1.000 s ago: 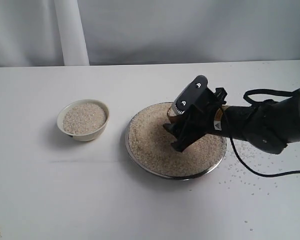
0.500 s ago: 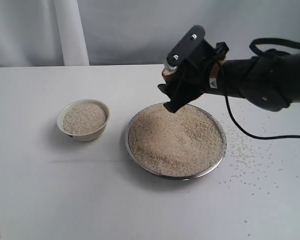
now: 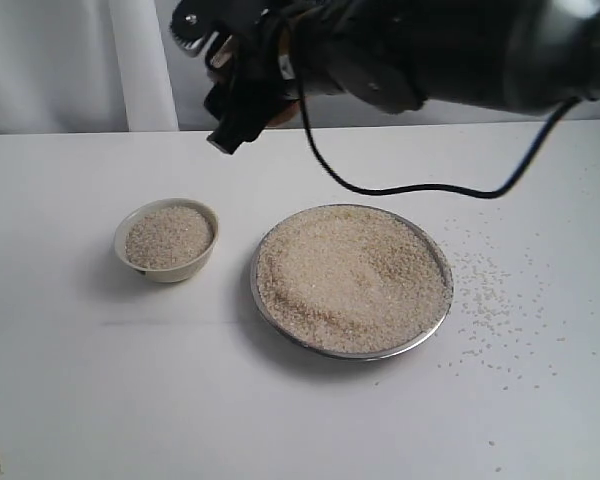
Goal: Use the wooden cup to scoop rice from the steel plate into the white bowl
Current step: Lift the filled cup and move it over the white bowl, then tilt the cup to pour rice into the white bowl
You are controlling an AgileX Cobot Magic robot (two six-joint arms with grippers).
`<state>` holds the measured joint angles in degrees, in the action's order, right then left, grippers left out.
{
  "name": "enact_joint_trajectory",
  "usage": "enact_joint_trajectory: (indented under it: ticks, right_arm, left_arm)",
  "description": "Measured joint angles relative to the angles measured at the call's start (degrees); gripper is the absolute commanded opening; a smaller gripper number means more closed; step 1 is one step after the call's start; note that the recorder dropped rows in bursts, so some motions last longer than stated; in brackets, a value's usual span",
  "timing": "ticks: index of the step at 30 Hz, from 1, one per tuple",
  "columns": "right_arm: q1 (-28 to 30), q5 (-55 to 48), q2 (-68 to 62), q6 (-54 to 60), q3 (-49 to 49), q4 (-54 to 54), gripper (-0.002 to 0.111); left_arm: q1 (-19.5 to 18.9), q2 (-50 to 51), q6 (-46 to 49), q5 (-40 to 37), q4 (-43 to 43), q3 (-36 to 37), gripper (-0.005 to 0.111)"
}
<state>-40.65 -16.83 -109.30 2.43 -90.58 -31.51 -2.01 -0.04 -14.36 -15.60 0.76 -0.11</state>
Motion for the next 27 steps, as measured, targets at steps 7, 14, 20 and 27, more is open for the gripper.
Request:
enact_joint_trajectory:
  ticks: [7, 14, 20, 27]
  right_arm:
    - [-4.54, -10.27, -12.55, 5.24, -16.5, 0.39, 0.0]
    - [-5.7, -15.4, -24.41, 9.7, -28.34, 0.6, 0.0]
    - [-5.98, -19.73, -29.61, 12.87, -31.19, -2.86, 0.0]
    - [-6.81, -20.92, -31.44, 14.81, -31.19, -7.82, 0.0]
  left_arm:
    - [0.0, 0.0, 0.0, 0.0, 0.0, 0.0, 0.0]
    - [0.0, 0.0, 0.0, 0.0, 0.0, 0.0, 0.0]
    - [0.0, 0.0, 0.0, 0.0, 0.0, 0.0, 0.0]
    - [0.0, 0.0, 0.0, 0.0, 0.0, 0.0, 0.0]
